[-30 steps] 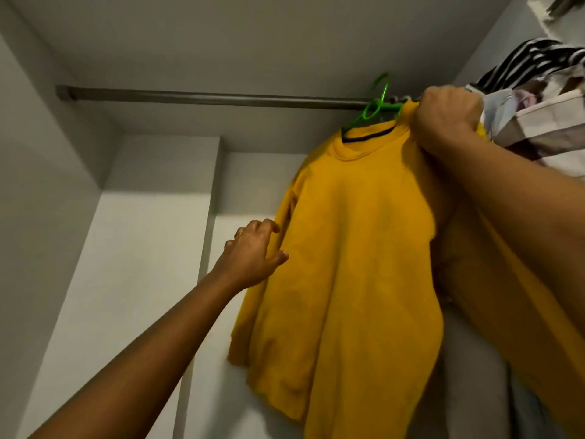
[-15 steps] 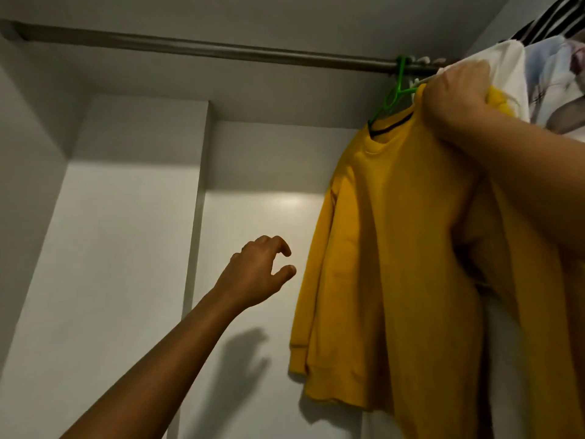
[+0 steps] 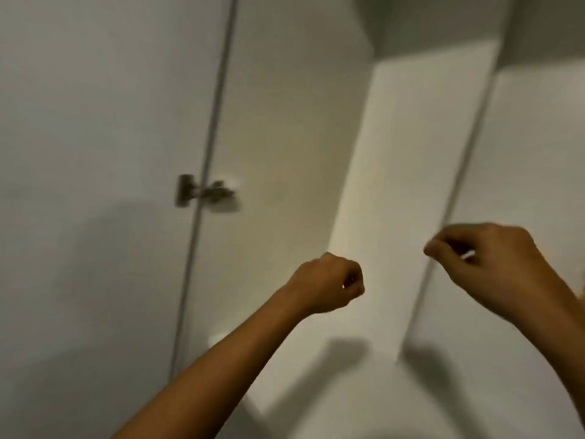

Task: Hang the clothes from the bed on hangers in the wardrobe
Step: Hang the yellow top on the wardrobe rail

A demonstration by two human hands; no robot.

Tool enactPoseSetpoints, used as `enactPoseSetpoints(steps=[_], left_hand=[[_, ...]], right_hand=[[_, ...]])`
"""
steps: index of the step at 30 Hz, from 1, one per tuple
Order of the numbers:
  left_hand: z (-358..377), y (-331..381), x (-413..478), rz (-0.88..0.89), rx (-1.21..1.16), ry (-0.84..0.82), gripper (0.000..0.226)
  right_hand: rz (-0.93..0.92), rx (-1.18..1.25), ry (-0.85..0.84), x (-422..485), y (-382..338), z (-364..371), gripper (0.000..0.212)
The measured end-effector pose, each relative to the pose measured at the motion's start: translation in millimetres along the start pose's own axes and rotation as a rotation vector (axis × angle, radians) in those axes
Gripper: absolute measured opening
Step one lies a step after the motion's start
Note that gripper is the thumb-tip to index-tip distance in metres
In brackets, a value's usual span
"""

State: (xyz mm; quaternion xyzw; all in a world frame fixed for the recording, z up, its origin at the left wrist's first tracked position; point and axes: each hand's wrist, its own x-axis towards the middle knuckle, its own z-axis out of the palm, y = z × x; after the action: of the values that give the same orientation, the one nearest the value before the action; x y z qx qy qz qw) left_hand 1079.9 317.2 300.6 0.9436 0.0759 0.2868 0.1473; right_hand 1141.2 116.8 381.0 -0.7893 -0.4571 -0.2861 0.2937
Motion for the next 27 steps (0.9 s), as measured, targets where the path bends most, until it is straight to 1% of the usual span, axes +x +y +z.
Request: enactPoseSetpoints(steps=[1,2,3,4,5,6,7,9,11,13,14,16,17,19,22,25,27], left_hand=[[9.5,-8.2,-7.8,-0.008,-0.012,-0.027,0.017],[-10.4,-46.4,-101.8,-0.235,0.015,-0.063,0.016],[-10.3,-62.0,-138.6,-0.297,-0.012,-0.097,0.016],[-12.3,-69.9,-164.1,-0.37,-0.049,-0.125,0.016],[-22.7,-81.1,-216.6,-0.469,-0.026,-0.141,0.017],[-39.8,-87.0,-284.9,-0.62,-0.029,-0.17,0.019],[-52.2,-92.7,-350.9,-0.739,-0.025,-0.133,0.02],[-82.8,-80.5,-474.6,-0.99,0.011,-0.037,0.023],[-106.1,-64.5,-598.7,-1.234,0.032,0.027,0.023],[-131.6,-26.5,-705.7,-1.445,0.064,0.104,0.023],[-145.1,-4.5,-755.4,-1.535,0.083,0.151,0.023],[-170.3,44.6,-843.4,-1.684,0.134,0.255,0.019],[-182.0,70.4,-883.2,-1.737,0.182,0.321,0.017],[-203.4,122.1,-956.2,-1.863,0.263,0.46,0.017],[-220.8,191.1,-1038.8,-1.996,0.299,0.677,0.016],[-220.8,249.6,-1104.0,-2.119,0.298,0.885,0.015],[-210.8,287.4,-1146.4,-2.217,0.287,1.008,0.017]], right_hand=[[0.008,0.045,-0.048,-18.2,2.7,4.5,0.017],[-0.07,0.175,-0.179,-35.6,-40.7,51.0,0.017],[-0.044,0.238,-0.242,-50.7,-55.4,68.0,0.017],[-0.012,0.294,-0.241,-65.1,-61.3,76.7,0.018],[-0.045,0.347,-0.324,-80.3,-87.3,93.2,0.019],[-0.141,0.407,-0.394,-96.6,-123.7,116.5,0.019],[-0.164,0.44,-0.496,-118.9,-165.3,128.6,0.02],[-0.232,0.56,-0.67,-163.6,-243.2,144.2,0.021],[-0.392,0.682,-0.81,-216.0,-322.1,144.4,0.025],[-0.507,0.785,-0.918,-268.9,-396.5,144.2,0.024],[-0.583,0.834,-0.972,-295.9,-435.1,143.2,0.019],[-0.751,0.892,-1.078,-354.4,-509.8,136.1,0.029],[-0.83,0.916,-1.13,-385.0,-546.1,128.7,0.026],[-0.996,0.969,-1.196,-446.8,-618.2,108.7,0.024],[-1.264,1.037,-1.297,-538.6,-709.5,77.1,0.014],[-1.498,0.991,-1.377,-622.2,-784.7,40.0,0.011],[-1.663,0.945,-1.388,-678.2,-826.4,17.5,0.013]])
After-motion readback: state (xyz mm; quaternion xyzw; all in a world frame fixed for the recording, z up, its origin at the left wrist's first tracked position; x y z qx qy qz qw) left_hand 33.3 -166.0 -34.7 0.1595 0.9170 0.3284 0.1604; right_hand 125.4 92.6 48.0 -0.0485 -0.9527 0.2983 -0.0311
